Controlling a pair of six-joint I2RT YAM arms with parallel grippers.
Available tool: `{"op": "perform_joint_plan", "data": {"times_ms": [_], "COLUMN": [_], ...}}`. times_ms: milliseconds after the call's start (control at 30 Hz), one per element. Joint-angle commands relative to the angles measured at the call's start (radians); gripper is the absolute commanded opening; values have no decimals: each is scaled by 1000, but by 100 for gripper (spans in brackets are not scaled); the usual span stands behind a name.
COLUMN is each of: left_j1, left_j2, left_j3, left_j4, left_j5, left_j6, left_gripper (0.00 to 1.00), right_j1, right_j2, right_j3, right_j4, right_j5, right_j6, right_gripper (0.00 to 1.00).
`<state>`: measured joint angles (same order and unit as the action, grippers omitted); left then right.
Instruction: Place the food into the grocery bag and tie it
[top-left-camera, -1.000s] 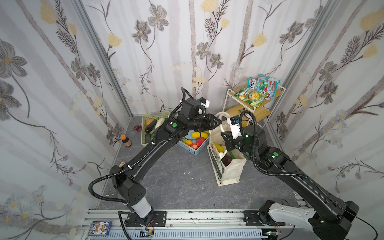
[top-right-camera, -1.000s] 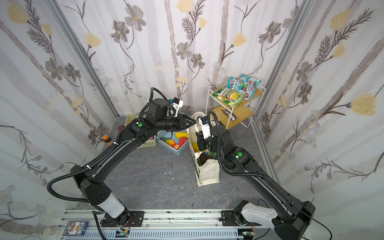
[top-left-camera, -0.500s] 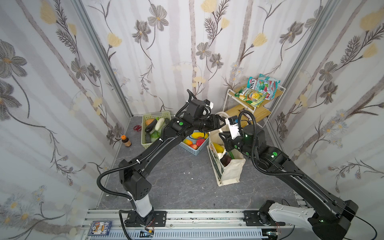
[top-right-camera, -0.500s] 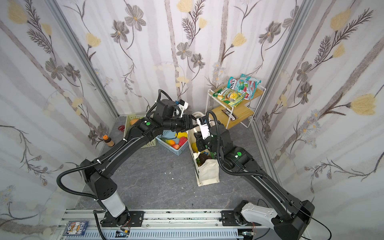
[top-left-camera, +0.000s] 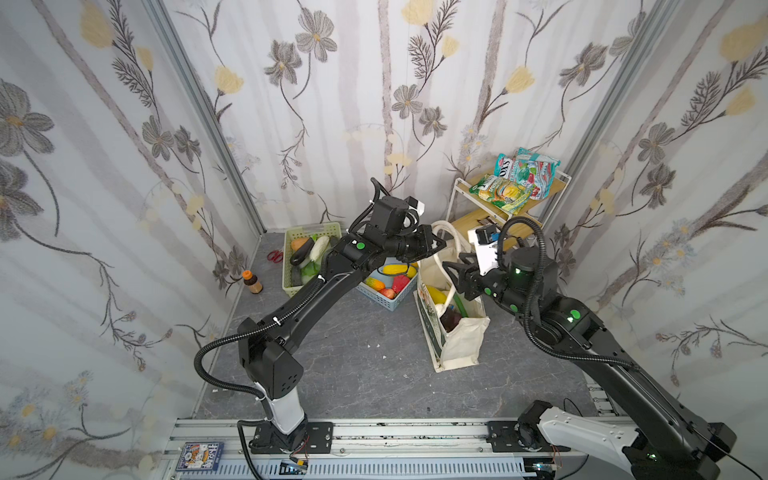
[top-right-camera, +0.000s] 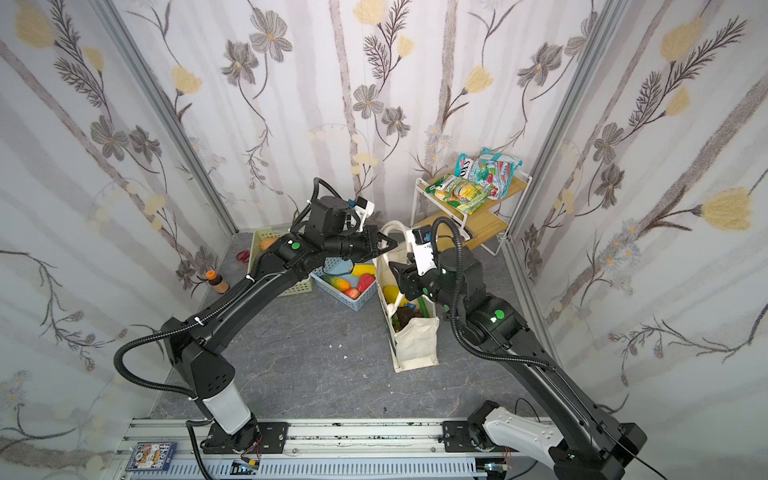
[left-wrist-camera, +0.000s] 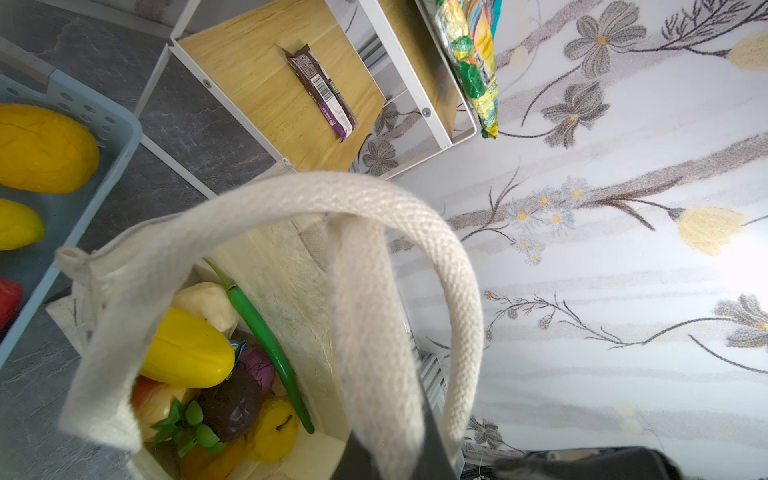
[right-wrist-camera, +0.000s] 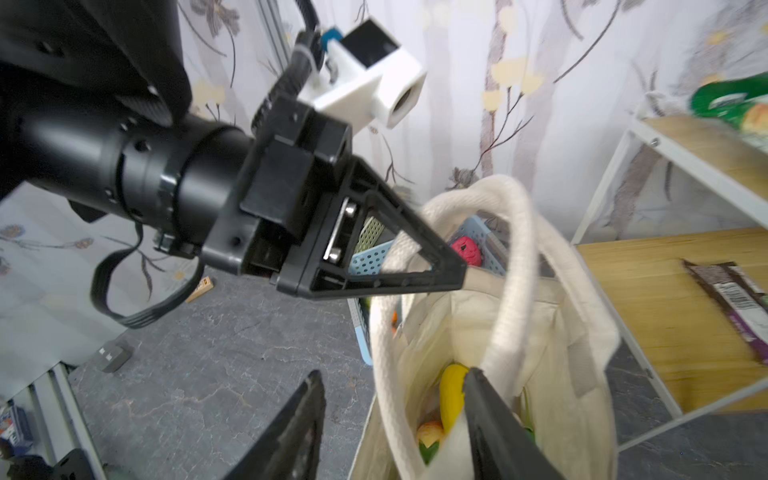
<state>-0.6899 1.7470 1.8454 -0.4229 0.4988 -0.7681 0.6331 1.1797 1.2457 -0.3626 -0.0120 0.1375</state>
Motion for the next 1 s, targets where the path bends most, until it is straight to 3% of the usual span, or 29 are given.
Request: {"op": "perform_joint_plan", "data": {"times_ms": [0,100,400,533,700,800,967], "left_j1": [7,7,7,6,6,3,-1], "left_j2": [-10,-10,-10,5,-9,-18,-10], "left_j3": [-1,10,32,61,65,81,107], "left_j4": [26,19,-5,-39,-57,-81,-157], "left_j5": [4,7,54,123,109,87,47], "left_j6": [-1,7,44,85,108,132,176], "left_gripper": [5,4,4,4,3,3,3], "right_j1": [-67,-158,-266,-276,-276,-276,-280], "right_j2": [-43,-63,-58,-38,-26,-22,-67], "right_j3": [-6,-66,-220,-261,-287,-288,-239], "right_j4": [-39,-39,103,185,280,290,247], "right_j5": [-65,-95,-230,-356,-448,-444,-337], "right_j6": [10,51,182,172,193,206,247], "right_gripper": [55,53,53,52,53,52,53]}}
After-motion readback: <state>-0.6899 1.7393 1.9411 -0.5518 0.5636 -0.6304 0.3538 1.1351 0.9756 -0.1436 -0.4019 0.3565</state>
